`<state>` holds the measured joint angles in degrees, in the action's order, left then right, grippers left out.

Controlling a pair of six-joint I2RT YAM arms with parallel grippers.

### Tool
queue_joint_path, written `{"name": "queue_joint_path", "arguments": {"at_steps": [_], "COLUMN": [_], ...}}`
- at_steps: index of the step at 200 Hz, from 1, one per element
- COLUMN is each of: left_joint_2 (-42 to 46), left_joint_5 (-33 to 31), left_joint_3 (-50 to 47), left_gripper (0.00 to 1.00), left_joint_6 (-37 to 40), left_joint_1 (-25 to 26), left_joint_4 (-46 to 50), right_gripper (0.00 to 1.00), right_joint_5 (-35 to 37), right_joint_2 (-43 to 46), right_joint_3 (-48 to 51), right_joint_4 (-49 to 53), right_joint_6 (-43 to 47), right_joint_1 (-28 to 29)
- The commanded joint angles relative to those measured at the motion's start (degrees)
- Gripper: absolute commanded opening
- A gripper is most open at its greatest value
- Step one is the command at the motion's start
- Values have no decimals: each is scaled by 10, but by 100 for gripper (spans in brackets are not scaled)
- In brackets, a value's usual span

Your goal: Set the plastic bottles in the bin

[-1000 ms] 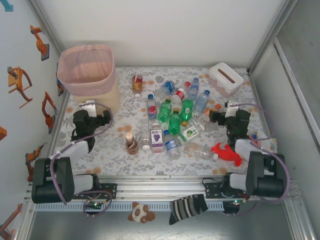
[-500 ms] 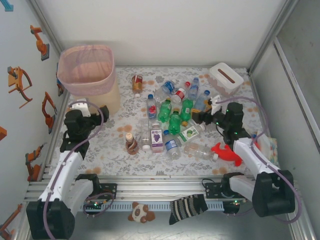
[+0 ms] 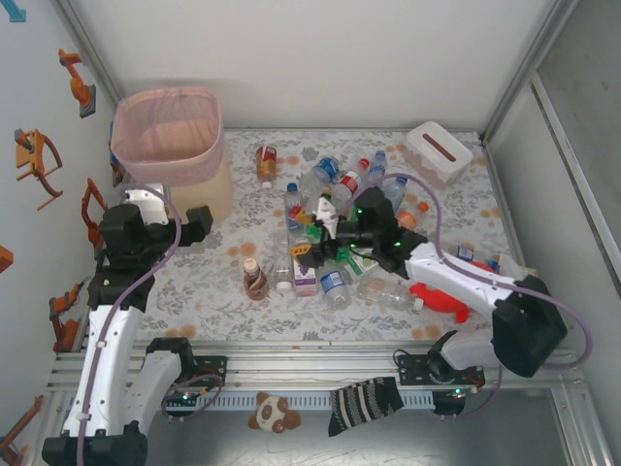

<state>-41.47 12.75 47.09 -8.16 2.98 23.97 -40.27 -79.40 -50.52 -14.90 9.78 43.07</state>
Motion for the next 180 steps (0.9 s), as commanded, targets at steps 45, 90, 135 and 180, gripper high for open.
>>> {"name": "queue_joint_path", "arguments": {"at_steps": [45,90,135,180], "left_joint_2": [56,65,72,74], "left_joint_5": [-4,-6,-6,-3], "left_joint_3": [-49,-51,-54,-54], "left_gripper": [97,97,97,98], "left_joint_6": [32,31,31,32], "left_joint_1": [-2,-2,-3,-3], "left_joint_4": [0,0,-2,-2], "right_gripper": [80,76,63,51], "right_joint_5": [-4,-13,-19,-20], "right_joint_2": [-150,-230,-252,-244], "right_joint_3": [-67,-90,-78,-74], "right_joint_4": [-140,-205,-234,-233], "right_joint_6": [1,-31,-47,-51], "right_joint_1": [89,112,118,120]}}
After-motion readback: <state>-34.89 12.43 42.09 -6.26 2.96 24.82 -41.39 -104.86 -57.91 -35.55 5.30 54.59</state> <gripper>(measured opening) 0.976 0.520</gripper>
